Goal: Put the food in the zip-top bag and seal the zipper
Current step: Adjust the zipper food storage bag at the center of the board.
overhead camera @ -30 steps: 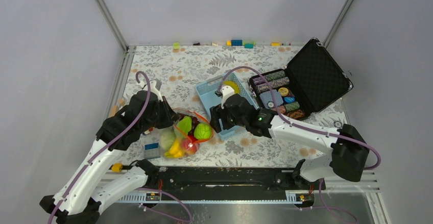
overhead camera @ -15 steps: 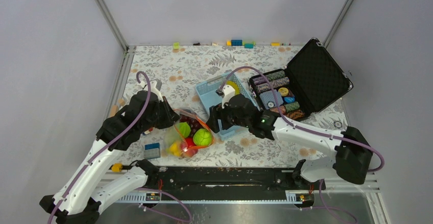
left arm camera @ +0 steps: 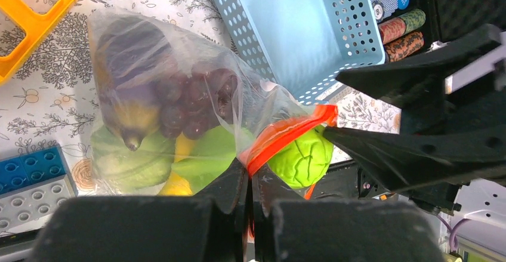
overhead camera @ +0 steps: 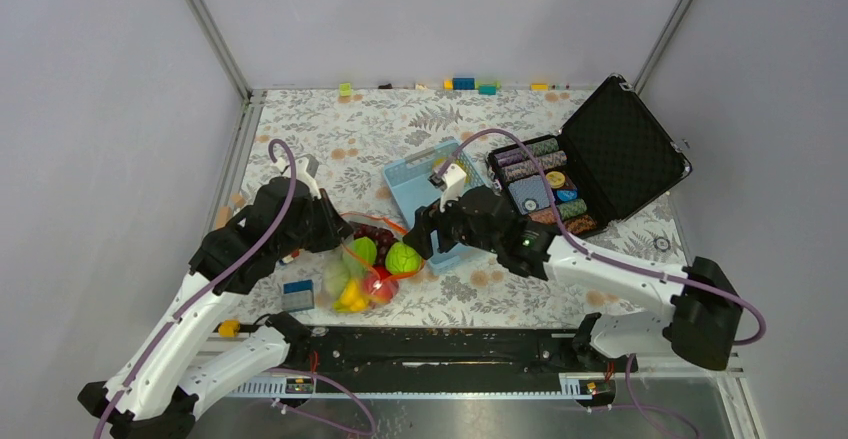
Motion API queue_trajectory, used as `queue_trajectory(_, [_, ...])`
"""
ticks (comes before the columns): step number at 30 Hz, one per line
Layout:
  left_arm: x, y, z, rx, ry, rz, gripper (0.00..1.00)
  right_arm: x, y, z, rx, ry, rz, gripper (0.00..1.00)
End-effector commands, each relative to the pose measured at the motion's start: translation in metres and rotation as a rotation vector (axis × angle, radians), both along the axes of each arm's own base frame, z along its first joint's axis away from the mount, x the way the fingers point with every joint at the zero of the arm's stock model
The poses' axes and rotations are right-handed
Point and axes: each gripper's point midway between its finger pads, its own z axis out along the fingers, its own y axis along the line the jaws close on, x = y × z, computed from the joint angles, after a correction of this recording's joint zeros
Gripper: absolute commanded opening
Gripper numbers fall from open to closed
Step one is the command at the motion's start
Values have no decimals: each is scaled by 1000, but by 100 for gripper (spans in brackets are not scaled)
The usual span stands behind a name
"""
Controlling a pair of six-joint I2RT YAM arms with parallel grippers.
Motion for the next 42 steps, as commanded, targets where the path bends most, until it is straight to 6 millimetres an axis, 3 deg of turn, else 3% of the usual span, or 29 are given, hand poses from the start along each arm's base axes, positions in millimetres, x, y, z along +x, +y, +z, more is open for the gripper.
queue_trajectory(1, [12,-16,26,-85,-103,-39,0,15,18,13,16,-43,2,75])
queue_trajectory(3, [10,-19,26,-92,-96,-58,0,23,18,8,-8,-36,-43,72])
queue_trajectory(5, [9,-19,26,-93,-98,-60,0,24,18,0,-26,-9,-57,62])
queue_trajectory(9, [10,-17,26,-87,-104,-54,0,16,16,-8,-29,42,-44,19])
queue_trajectory(11, [11,-17,26,-85,-104,-52,0,12,14,-4,-22,46,-37,3])
queue_trajectory(12, [11,-17,25,-82,-102,-52,0,11,12,-1,-16,46,-38,0])
queue_trajectory(24, [12,-17,22,-64,-87,-56,0,-32,31,63,45,108,143,0])
queue_trajectory(28, [16,-10,18,-28,-83,-18,15,-35,34,85,3,73,131,0])
queue_trajectory(31, [20,2,15,13,-91,38,27,-33,37,75,-44,111,96,0])
queue_trajectory(36, [14,16,2,73,-62,72,59,-20,36,42,-119,181,-13,0])
queue_trajectory(42, [-4,25,-13,127,22,46,64,-9,32,45,-133,161,-76,0])
